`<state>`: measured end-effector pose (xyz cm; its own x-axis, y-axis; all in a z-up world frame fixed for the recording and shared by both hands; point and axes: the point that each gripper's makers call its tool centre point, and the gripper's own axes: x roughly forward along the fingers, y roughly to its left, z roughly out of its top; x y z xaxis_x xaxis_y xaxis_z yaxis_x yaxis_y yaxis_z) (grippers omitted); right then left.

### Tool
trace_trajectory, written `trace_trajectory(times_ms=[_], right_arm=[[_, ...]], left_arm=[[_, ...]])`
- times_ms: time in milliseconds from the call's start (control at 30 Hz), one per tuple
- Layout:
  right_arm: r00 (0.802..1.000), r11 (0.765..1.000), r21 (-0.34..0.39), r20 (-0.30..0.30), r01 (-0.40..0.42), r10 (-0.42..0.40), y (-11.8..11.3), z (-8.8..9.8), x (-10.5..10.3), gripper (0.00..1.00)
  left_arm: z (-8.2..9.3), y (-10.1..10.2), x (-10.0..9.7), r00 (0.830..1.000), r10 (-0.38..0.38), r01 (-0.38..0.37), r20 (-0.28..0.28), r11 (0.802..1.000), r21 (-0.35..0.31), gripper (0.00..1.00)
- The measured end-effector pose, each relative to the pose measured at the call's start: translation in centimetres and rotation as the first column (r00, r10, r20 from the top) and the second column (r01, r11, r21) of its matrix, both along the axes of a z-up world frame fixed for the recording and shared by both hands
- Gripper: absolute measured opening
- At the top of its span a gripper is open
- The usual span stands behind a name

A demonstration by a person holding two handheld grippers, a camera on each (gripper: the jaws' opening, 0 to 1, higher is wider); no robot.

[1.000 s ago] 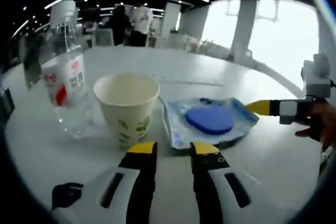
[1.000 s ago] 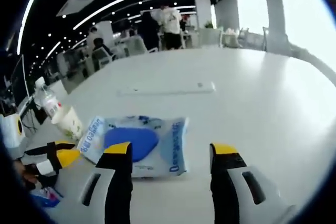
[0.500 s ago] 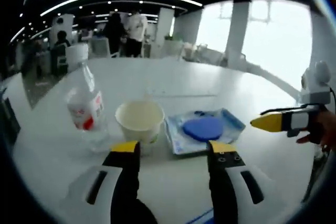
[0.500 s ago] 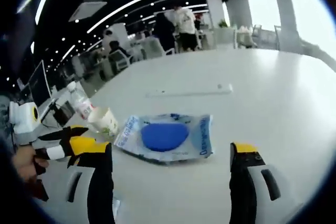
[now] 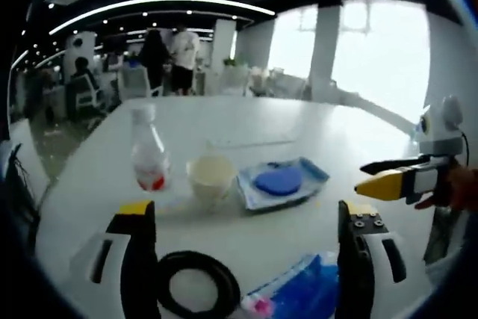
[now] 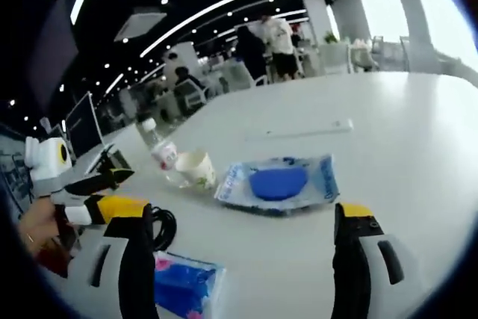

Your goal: Arrange the tabletop items into an orderly group along one side of the table until the central work area is clear of visible clutter.

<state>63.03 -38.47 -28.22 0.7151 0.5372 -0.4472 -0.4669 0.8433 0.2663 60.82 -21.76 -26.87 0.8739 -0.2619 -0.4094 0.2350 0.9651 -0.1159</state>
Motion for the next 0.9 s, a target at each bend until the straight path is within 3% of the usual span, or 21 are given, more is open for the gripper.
trace_trajectory(times_ms=[200, 533, 800, 900], right_arm=[[0.999, 0.999, 0.011, -0.018, -0.036, 0.036, 1.1, -0.1, -2.3, 0.99], [0.999, 0.998, 0.029, -0.013, -0.052, 0.052, 1.8, 0.1, -4.8, 0.99], [0.998, 0.998, 0.012, -0.012, -0.064, 0.064, 2.7, -1.8, -6.1, 0.84], [0.998, 0.998, -0.024, 0.004, -0.056, 0.056, 2.9, -3.1, -6.4, 0.74]], left_arm=[[0.8, 1.1, -2.3, 1.000, -0.016, 0.016, 0.002, 1.000, 0.024, 0.99], [1.4, 1.7, -5.7, 0.999, -0.038, 0.038, 0.007, 0.999, -0.003, 0.99], [0.8, 1.4, -7.7, 0.996, -0.081, 0.078, 0.036, 0.995, 0.057, 0.99], [0.8, 1.2, -8.0, 0.996, -0.082, 0.080, 0.040, 0.996, 0.034, 0.99]])
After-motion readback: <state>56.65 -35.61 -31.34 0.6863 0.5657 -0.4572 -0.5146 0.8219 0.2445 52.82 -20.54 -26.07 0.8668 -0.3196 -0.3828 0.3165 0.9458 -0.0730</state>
